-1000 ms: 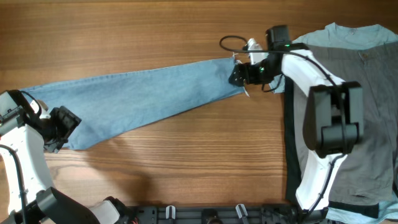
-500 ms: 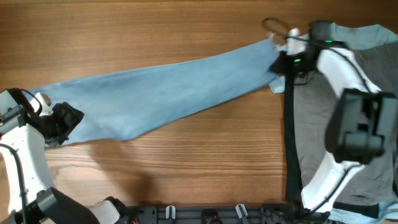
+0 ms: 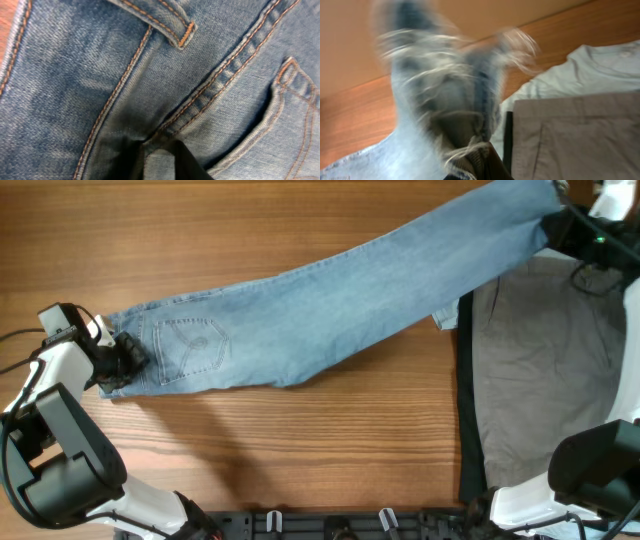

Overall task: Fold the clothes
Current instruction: 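Lift the hems with the right gripper and fold them left toward the waist, then lay the hems on the waist and release the right gripper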

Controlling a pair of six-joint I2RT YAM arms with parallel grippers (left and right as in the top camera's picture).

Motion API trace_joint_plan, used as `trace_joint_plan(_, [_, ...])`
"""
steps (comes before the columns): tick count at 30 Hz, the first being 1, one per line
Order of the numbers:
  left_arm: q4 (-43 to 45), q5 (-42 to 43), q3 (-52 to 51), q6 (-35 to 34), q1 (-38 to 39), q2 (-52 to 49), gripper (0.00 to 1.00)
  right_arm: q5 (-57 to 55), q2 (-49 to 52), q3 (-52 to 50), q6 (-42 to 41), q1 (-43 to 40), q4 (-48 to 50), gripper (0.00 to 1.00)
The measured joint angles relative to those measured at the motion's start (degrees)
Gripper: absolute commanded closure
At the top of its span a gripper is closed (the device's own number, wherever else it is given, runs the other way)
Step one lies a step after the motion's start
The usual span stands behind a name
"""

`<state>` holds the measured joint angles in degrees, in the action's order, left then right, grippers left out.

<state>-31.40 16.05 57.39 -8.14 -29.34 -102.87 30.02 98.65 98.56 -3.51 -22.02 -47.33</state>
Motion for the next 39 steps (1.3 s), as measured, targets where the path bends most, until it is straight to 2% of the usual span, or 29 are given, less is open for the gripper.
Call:
trace_joint_plan(4, [0.4,5.8,0.3,0.1,-0.2,-0.5,0.64,1.4,0.0,2.4,-0.4,0.0,-1.5,0.96])
trace_joint_plan(6, [-2.3,7.9,0.5,0.2,-0.2,-0.2,0.61,2.4,0.0,2.5,-1.1,1.7,-1.5,0.96])
trace_joint_plan(9, [-7.3,8.7,0.5,0.2,-0.2,3.4,0.55,3.2,0.0,2.5,-1.7,7.1,-1.2,0.96])
trace_joint_plan(11, [-9.4,8.7,1.0,0.2,-0.2,10.5,0.51,3.5,0.0,2.6,-1.9,14.0,-0.7,0.95])
trace_joint_plan(13, [-9.6,6.0,1.9,0.2,-0.2,16.5,0.48,2.9,0.0,2.8,-2.8,20.5,0.6,0.96])
trace_joint_plan(16, [-9.6,-3.9,2.7,0.2,-0.2,20.9,0.46,-1.6,0.0,3.2,-2.8,25.9,2.6,0.96])
trace_joint_plan(19, [-9.8,-9.0,2.7,0.2,-0.2,19.3,0.46,-5.6,0.0,6.2,-1.2,23.1,1.9,0.96])
trace_joint_plan(23, [-9.8,-10.4,2.7,0.2,-0.2,18.4,0.44,-6.3,0.0,11.1,3.5,11.5,1.2,0.95])
trace_joint_plan(28, [-9.8,-10.3,2.7,0.2,-0.2,18.4,0.41,-6.2,0.0,11.2,7.6,7.5,4.0,0.94])
trace_joint_plan(34, [-9.9,-7.3,2.7,0.2,-0.2,18.4,0.40,-4.9,0.0,11.2,4.6,11.3,4.3,0.94])
trace_joint_plan(39, [-11.7,-4.3,2.7,0.1,-0.2,18.5,0.39,-3.0,0.0,11.2,1.4,26.4,4.9,0.94])
